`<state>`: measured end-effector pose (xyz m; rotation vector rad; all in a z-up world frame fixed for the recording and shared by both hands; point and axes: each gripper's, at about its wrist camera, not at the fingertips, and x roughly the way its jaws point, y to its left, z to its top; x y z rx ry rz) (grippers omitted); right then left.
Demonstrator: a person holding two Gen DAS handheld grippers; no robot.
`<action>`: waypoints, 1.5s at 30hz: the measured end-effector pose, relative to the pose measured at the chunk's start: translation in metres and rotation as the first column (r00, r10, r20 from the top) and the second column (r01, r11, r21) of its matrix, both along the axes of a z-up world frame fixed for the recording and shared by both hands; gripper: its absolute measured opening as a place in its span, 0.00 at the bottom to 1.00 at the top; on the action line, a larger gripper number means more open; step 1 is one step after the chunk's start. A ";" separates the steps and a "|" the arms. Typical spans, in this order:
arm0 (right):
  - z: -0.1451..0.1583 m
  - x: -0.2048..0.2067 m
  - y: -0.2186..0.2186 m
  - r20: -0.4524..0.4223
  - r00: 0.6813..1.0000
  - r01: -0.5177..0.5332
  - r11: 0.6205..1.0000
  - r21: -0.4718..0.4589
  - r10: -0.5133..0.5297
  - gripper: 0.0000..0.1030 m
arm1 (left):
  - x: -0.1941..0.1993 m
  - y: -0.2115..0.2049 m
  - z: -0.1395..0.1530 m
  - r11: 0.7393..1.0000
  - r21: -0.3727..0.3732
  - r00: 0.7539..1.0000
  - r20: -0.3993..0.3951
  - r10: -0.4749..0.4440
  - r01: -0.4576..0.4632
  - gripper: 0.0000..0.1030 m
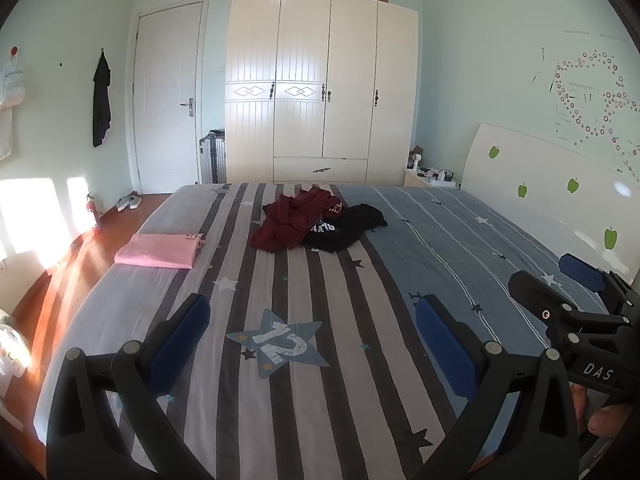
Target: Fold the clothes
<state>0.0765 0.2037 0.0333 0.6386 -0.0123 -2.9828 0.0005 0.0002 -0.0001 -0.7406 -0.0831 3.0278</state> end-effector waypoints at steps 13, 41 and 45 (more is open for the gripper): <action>0.007 0.001 -0.001 -0.014 1.000 -0.002 1.000 -0.004 0.002 0.99 | 0.004 0.001 0.005 1.000 -0.020 1.000 -0.013 -0.011 0.011 0.99; 0.010 0.005 0.000 -0.016 1.000 -0.007 1.000 -0.009 0.007 0.99 | 0.004 0.001 0.007 1.000 -0.019 1.000 -0.025 -0.004 0.004 0.99; 0.012 0.005 0.000 -0.018 1.000 -0.009 1.000 -0.008 0.008 0.99 | 0.004 0.000 0.008 1.000 -0.019 1.000 -0.027 -0.006 0.005 0.99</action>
